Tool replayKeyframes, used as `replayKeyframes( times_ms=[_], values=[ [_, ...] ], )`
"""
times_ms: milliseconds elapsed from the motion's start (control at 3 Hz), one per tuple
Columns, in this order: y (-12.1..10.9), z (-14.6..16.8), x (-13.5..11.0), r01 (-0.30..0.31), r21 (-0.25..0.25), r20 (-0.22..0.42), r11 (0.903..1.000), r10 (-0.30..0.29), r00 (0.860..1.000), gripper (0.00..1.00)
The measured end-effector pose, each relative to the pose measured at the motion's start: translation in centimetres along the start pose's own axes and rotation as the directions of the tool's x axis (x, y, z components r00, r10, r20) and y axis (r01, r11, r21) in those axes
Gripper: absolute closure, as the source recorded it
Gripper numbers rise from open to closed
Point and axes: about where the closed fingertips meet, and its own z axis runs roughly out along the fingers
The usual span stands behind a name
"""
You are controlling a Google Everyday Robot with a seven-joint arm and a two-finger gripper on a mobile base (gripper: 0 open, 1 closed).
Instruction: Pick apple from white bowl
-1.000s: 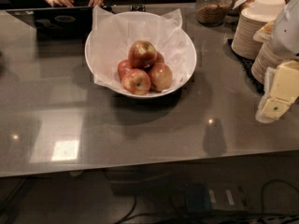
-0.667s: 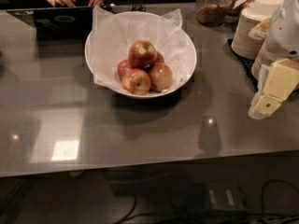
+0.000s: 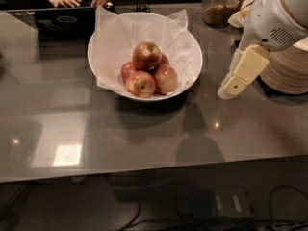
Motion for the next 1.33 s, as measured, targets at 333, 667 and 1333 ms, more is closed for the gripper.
replayKeyframes(
  times_ms=[333,667,1333],
  values=[
    [-0.3,2.5,-3.8,0.074,-0.030,0.137,0.9968,-0.069,0.988,0.00],
    [-0.3,2.5,-3.8,0.074,-0.030,0.137,0.9968,-0.069,0.988,0.00],
    [-1.6,5.4,-6.1,0.038,-0.018,0.336,0.9991,-0.030,0.941,0.00]
  ],
)
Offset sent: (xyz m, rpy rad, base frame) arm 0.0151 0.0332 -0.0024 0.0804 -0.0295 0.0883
